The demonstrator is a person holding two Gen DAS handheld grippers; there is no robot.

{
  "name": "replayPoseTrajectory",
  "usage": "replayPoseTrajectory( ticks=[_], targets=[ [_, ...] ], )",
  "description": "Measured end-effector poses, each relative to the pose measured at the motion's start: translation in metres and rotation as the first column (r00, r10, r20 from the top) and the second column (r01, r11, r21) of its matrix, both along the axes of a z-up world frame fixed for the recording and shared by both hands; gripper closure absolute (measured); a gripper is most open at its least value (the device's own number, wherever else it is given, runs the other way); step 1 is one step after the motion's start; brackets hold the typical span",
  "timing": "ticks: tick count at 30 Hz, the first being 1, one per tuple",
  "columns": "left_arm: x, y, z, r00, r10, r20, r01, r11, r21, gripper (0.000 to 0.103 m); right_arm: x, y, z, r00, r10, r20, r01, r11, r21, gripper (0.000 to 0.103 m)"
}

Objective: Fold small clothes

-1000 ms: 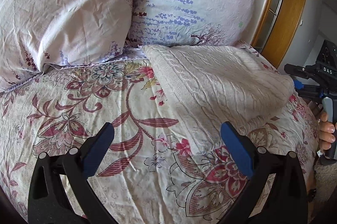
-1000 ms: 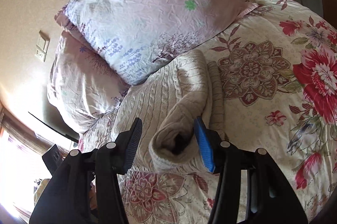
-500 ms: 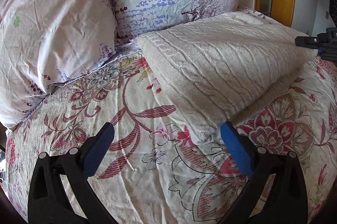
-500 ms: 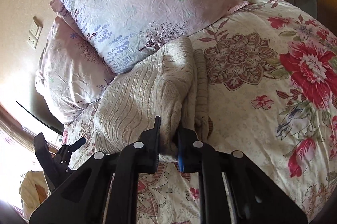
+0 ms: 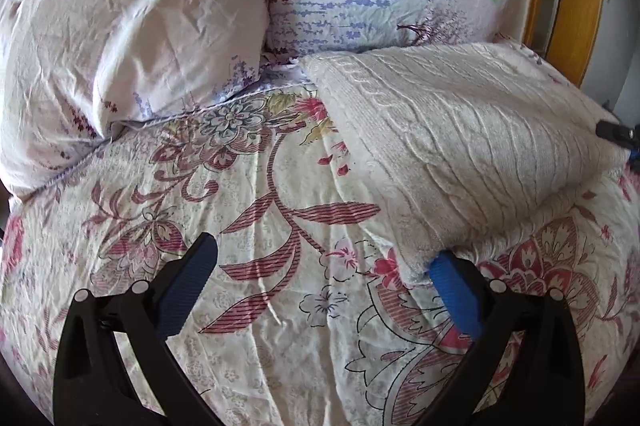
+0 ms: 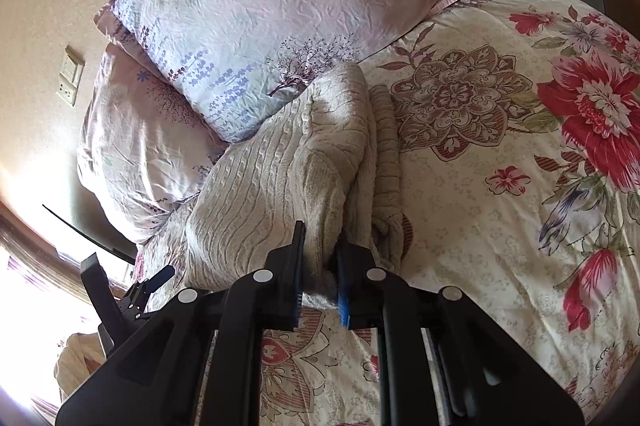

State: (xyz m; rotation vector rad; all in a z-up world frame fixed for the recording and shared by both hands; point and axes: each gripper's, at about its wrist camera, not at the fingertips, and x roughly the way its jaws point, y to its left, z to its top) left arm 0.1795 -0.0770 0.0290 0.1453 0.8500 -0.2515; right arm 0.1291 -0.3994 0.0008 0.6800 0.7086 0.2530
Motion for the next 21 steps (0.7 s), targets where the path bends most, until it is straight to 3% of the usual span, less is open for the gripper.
replayPoseTrajectory(
  ticks=[2,4,9,13,15,16,17,18,21],
  targets=[
    [0.005,0.014,-0.002,0.998,0.046,-0.042,-0.050,0.995,-0.084,0.002,-0.001,0.004,0.000,1.000,0.013,0.004,-0.013,1.000,-0.008,0.089],
    [0.007,0.022,-0.007,0.994,0.077,-0.076,-0.085,0.989,-0.119,0.003,-0.003,0.007,-0.002,1.000,0.016,-0.001,-0.016,1.000,-0.017,0.089],
    [0.001,0.028,-0.014,0.982,0.133,-0.131,-0.154,0.973,-0.169,0.004,-0.007,0.010,-0.028,0.998,-0.002,-0.068,0.001,1.000,-0.018,0.090],
    [-0.007,0.028,-0.012,0.984,0.095,-0.151,-0.121,0.978,-0.168,0.004,-0.007,0.009,-0.030,0.998,0.028,-0.056,-0.028,1.000,-0.003,0.090],
    [-0.016,0.034,-0.008,0.988,0.083,-0.133,-0.104,0.981,-0.163,0.002,-0.008,0.001,-0.019,0.999,0.044,-0.026,-0.043,0.999,0.024,0.079],
    [-0.021,0.038,-0.004,0.989,0.088,-0.115,-0.106,0.981,-0.163,0.002,-0.009,-0.004,-0.012,0.999,0.037,-0.008,-0.036,0.999,0.031,0.059],
    [-0.025,0.044,0.001,0.991,0.097,-0.095,-0.112,0.980,-0.164,0.002,-0.009,-0.012,-0.004,1.000,0.010,0.008,-0.010,1.000,0.025,0.032],
    [-0.025,0.049,0.005,0.991,0.109,-0.076,-0.121,0.979,-0.167,0.002,-0.007,-0.020,0.003,1.000,-0.014,0.025,0.013,1.000,0.023,0.025],
    [-0.015,0.053,0.016,0.992,0.118,-0.051,-0.126,0.973,-0.195,0.002,0.017,-0.039,0.015,0.999,-0.019,0.029,0.017,0.997,0.073,0.024]
  ],
)
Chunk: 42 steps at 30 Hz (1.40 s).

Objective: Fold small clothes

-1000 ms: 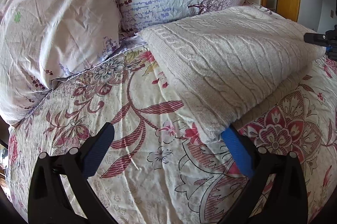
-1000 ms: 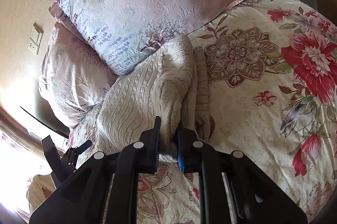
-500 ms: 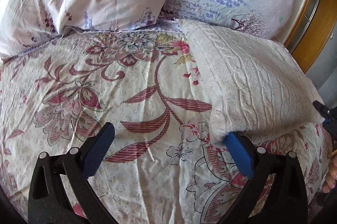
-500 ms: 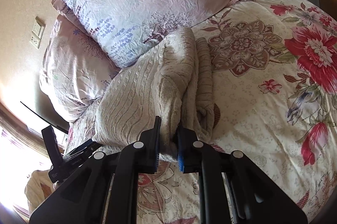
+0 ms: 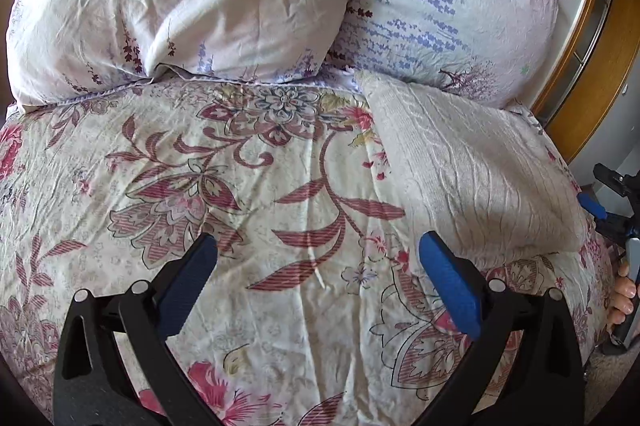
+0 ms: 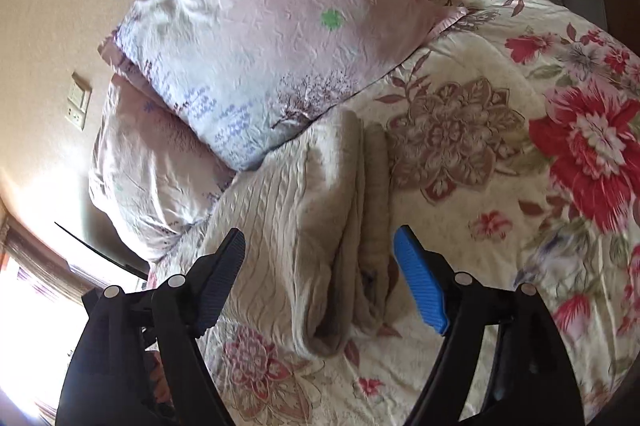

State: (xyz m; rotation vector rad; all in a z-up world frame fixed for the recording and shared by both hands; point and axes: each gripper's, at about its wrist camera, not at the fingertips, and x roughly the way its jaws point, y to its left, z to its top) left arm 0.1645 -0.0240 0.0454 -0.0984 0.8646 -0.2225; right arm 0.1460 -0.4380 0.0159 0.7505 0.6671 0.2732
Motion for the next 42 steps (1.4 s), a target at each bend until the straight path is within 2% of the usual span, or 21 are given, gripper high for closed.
replayPoseTrajectory(
  ticks=[1,2,3,5,7,8,10,13,15,17,19,20,22,24,25,26,28,32,36,42],
  targets=[
    [0.005,-0.003,0.001,1.000,0.001,-0.002,-0.001,1.000,-0.007,0.002,0.013,-0.005,0.001,1.000,0.003,-0.008,-0.003,1.000,0.023,0.025],
    [0.010,-0.007,0.002,1.000,-0.008,-0.003,0.007,1.000,-0.018,0.002,0.025,-0.008,0.000,1.000,0.004,-0.021,-0.004,0.999,0.035,0.033],
    [0.015,-0.012,0.002,1.000,-0.017,-0.003,0.017,1.000,-0.025,0.002,0.038,-0.009,-0.001,0.999,0.004,-0.038,-0.002,0.999,0.042,0.036],
    [0.020,-0.023,-0.001,1.000,-0.022,-0.002,0.022,1.000,-0.010,0.002,0.064,-0.009,-0.006,0.997,0.008,-0.080,-0.004,0.998,0.058,0.047],
    [0.021,-0.033,-0.005,0.999,-0.044,-0.003,0.044,0.999,0.002,0.002,0.085,-0.007,-0.013,0.993,0.013,-0.116,-0.008,0.999,0.049,0.050],
    [0.021,-0.036,-0.008,0.999,-0.054,-0.004,0.054,0.999,0.005,0.002,0.093,-0.005,-0.017,0.991,0.017,-0.133,-0.012,0.999,0.038,0.068],
    [0.022,-0.039,-0.012,0.998,-0.067,-0.005,0.067,0.998,0.013,0.002,0.109,0.004,-0.022,0.988,0.046,-0.149,-0.045,0.999,0.008,0.092],
    [0.024,-0.038,-0.013,0.998,-0.063,0.001,0.063,0.998,0.017,0.002,0.111,0.006,-0.003,0.998,-0.003,-0.070,-0.002,0.998,-0.066,0.093],
    [0.025,-0.034,-0.011,0.998,-0.053,0.017,0.052,0.999,0.007,0.002,0.112,-0.002,0.006,0.998,-0.032,-0.045,0.029,0.997,-0.067,0.093],
    [0.027,-0.032,-0.010,0.998,-0.045,0.036,0.045,0.999,0.003,0.002,0.118,-0.006,0.002,0.996,-0.050,-0.073,0.043,0.995,-0.089,0.093],
    [0.030,-0.033,-0.008,0.998,-0.045,0.044,0.045,0.999,0.008,0.002,0.127,-0.006,-0.014,0.988,-0.054,-0.144,0.038,0.993,-0.112,0.093],
    [0.032,-0.035,-0.008,0.998,-0.048,0.042,0.047,0.999,0.012,0.002,0.132,-0.005,-0.024,0.982,-0.046,-0.183,0.026,0.994,-0.108,0.093],
    [0.038,-0.039,-0.006,0.997,-0.068,0.031,0.068,0.998,0.006,0.002,0.130,-0.009,-0.030,0.982,-0.029,-0.185,0.017,0.998,-0.064,0.089],
    [0.048,-0.042,-0.004,0.995,-0.098,0.012,0.098,0.995,-0.015,0.002,0.122,-0.016,-0.026,0.986,0.003,-0.165,-0.001,1.000,0.012,0.064],
    [0.053,-0.044,-0.003,0.994,-0.106,0.002,0.106,0.994,-0.030,0.002,0.116,-0.020,-0.024,0.988,0.015,-0.151,-0.009,0.999,0.041,0.034],
    [0.059,-0.046,-0.003,0.993,-0.114,-0.009,0.113,0.992,-0.047,0.002,0.109,-0.022,-0.022,0.991,0.022,-0.135,-0.014,0.998,0.054,0.011],
    [0.072,-0.051,-0.005,0.993,-0.116,-0.037,0.113,0.991,-0.065,0.002,0.098,-0.024,-0.020,0.990,0.037,-0.133,-0.030,0.998,0.055,0.009],
    [0.088,-0.067,-0.010,0.985,-0.152,-0.077,0.143,0.983,-0.113,0.002,0.092,-0.023,-0.034,0.979,0.104,-0.173,-0.078,0.986,0.148,0.009],
    [0.092,-0.080,-0.012,0.984,-0.157,-0.083,0.149,0.984,-0.094,0.002,0.091,-0.021,-0.044,0.971,0.137,-0.196,-0.102,0.979,0.179,0.009],
    [0.094,-0.093,-0.014,0.986,-0.151,-0.069,0.148,0.988,-0.041,0.002,0.090,-0.007,-0.045,0.963,0.186,-0.196,-0.156,0.975,0.160,0.011]
  ],
)
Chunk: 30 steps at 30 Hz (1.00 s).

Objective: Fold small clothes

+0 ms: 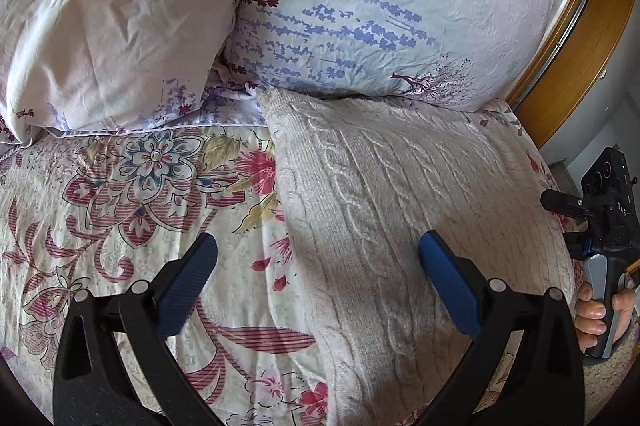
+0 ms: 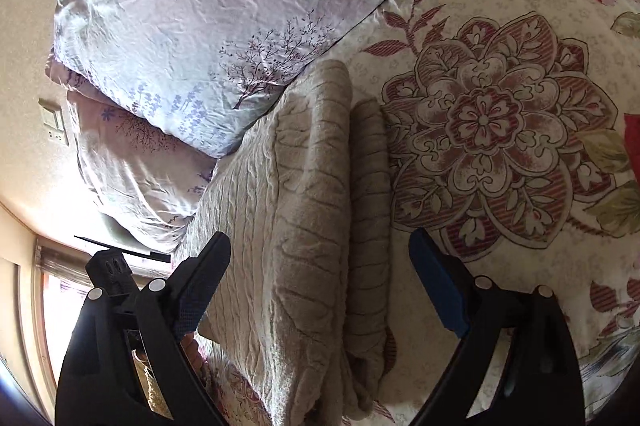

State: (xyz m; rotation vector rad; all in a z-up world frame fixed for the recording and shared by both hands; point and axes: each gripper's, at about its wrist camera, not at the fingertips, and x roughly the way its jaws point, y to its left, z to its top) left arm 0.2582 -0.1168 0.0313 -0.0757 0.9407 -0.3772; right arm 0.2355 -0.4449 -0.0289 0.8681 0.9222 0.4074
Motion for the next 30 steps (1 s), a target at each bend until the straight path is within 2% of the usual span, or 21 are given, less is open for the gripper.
replayPoseTrajectory(
  ticks=[3,5,7,9,10,11,12,13,14,15,17,18,20,25,30],
  targets=[
    [0.002,-0.003,-0.003,1.000,0.008,-0.002,-0.008,1.000,0.002,0.002,-0.002,0.004,-0.001,1.000,0.019,0.005,-0.019,1.000,-0.012,0.015],
    [0.003,-0.002,-0.005,1.000,0.013,-0.009,-0.013,1.000,-0.005,0.002,-0.002,0.009,-0.003,0.999,0.039,0.007,-0.039,0.999,-0.002,0.022],
    [0.006,-0.003,-0.009,1.000,0.016,-0.026,-0.016,0.999,-0.028,0.002,-0.003,0.014,-0.002,0.999,0.050,0.017,-0.050,0.999,-0.020,0.022],
    [0.012,-0.002,-0.015,0.998,0.012,-0.062,-0.017,0.997,-0.078,0.002,-0.003,0.019,-0.002,0.998,0.065,0.025,-0.064,0.998,-0.022,0.027],
    [0.015,0.000,-0.019,0.996,0.005,-0.094,-0.016,0.992,-0.121,0.002,-0.002,0.021,-0.004,0.997,0.079,0.021,-0.079,0.997,-0.002,0.033],
    [0.020,0.002,-0.024,0.991,-0.011,-0.133,-0.013,0.984,-0.176,0.004,-0.001,0.025,-0.004,0.997,0.079,0.023,-0.079,0.997,-0.014,0.035],
    [0.021,0.005,-0.025,0.991,-0.009,-0.133,-0.019,0.978,-0.208,0.004,0.000,0.029,-0.004,0.996,0.085,0.029,-0.084,0.996,-0.027,0.035],
    [0.022,0.005,-0.026,0.989,-0.039,-0.143,0.003,0.971,-0.238,0.016,0.000,0.031,-0.004,0.995,0.090,0.034,-0.089,0.996,-0.031,0.038],
    [0.023,0.004,-0.028,0.985,-0.072,-0.157,0.026,0.960,-0.278,0.033,0.001,0.034,-0.005,0.995,0.095,0.031,-0.094,0.995,-0.030,0.047],
    [0.023,0.006,-0.028,0.982,-0.079,-0.172,0.022,0.951,-0.309,0.034,0.002,0.035,-0.007,0.995,0.099,0.026,-0.098,0.995,-0.021,0.051],
    [0.023,0.008,-0.028,0.981,-0.079,-0.175,0.018,0.945,-0.326,0.044,0.002,0.037,-0.010,0.995,0.096,0.033,-0.096,0.995,0.000,0.059],
    [0.022,0.011,-0.027,0.982,-0.079,-0.174,0.016,0.942,-0.336,0.047,0.001,0.037,-0.011,0.995,0.095,0.037,-0.095,0.995,0.020,0.061],
    [0.022,0.018,-0.027,0.980,-0.081,-0.179,0.008,0.926,-0.377,0.059,-0.001,0.037,-0.013,0.995,0.084,0.046,-0.086,0.995,0.058,0.064],
    [0.014,0.039,-0.018,0.982,-0.090,-0.169,0.007,0.899,-0.439,0.066,-0.005,0.049,0.000,0.992,0.075,0.101,-0.087,0.989,0.120,0.067],
    [-0.014,0.090,0.011,0.993,-0.055,-0.107,0.002,0.900,-0.436,0.067,0.001,0.096,0.017,0.975,0.158,0.155,-0.179,0.975,0.132,0.068]
  ],
)
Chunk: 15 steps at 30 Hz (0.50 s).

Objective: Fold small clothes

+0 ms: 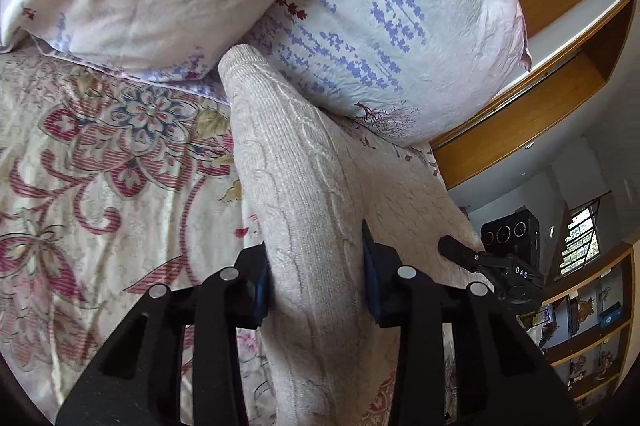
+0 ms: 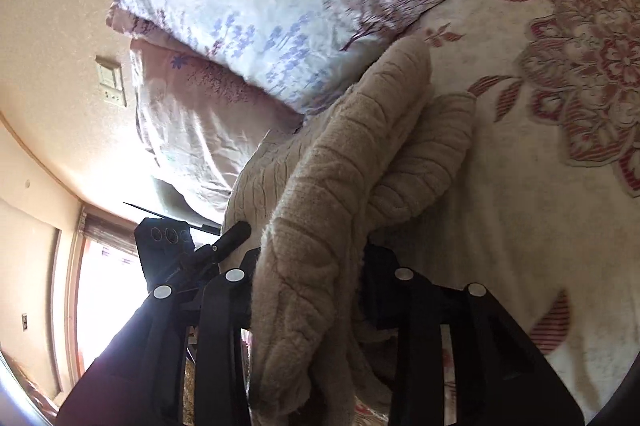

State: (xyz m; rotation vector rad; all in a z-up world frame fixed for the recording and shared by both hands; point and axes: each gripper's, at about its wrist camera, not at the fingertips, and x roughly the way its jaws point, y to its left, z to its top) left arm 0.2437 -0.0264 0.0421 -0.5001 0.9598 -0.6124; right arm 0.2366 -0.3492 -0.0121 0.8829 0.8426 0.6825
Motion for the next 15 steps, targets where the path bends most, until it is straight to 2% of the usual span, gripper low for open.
replayPoseTrajectory(
  ticks=[4,7,9,11,12,13,15],
  targets=[
    [-0.023,0.051,0.013,0.997,0.069,0.027,-0.070,0.997,0.045,0.066,0.007,0.055,0.001,0.995,0.095,0.026,-0.094,0.995,-0.030,0.068],
    [-0.027,0.077,-0.001,0.992,0.123,-0.006,-0.122,0.987,0.105,0.065,0.013,0.095,-0.013,0.989,0.149,-0.009,-0.149,0.984,-0.102,0.068],
    [-0.024,0.089,-0.021,0.987,0.146,-0.061,-0.139,0.984,0.113,0.061,0.014,0.105,-0.021,0.990,0.140,-0.026,-0.142,0.976,-0.162,0.066],
    [-0.022,0.094,-0.032,0.983,0.171,-0.071,-0.165,0.983,0.086,0.048,0.016,0.103,-0.023,0.990,0.133,-0.053,-0.140,0.978,-0.154,0.061],
    [-0.024,0.095,-0.030,0.982,0.180,-0.062,-0.174,0.980,0.094,0.046,0.014,0.099,-0.021,0.990,0.123,-0.062,-0.131,0.978,-0.162,0.059],
    [-0.028,0.095,-0.024,0.980,0.196,-0.032,-0.191,0.974,0.120,0.042,0.012,0.095,-0.017,0.992,0.109,-0.057,-0.117,0.977,-0.178,0.053],
    [-0.044,0.098,-0.005,0.969,0.233,0.082,-0.245,0.951,0.188,0.037,0.005,0.079,-0.004,0.999,0.048,-0.011,-0.050,0.976,-0.211,0.049]
  ],
)
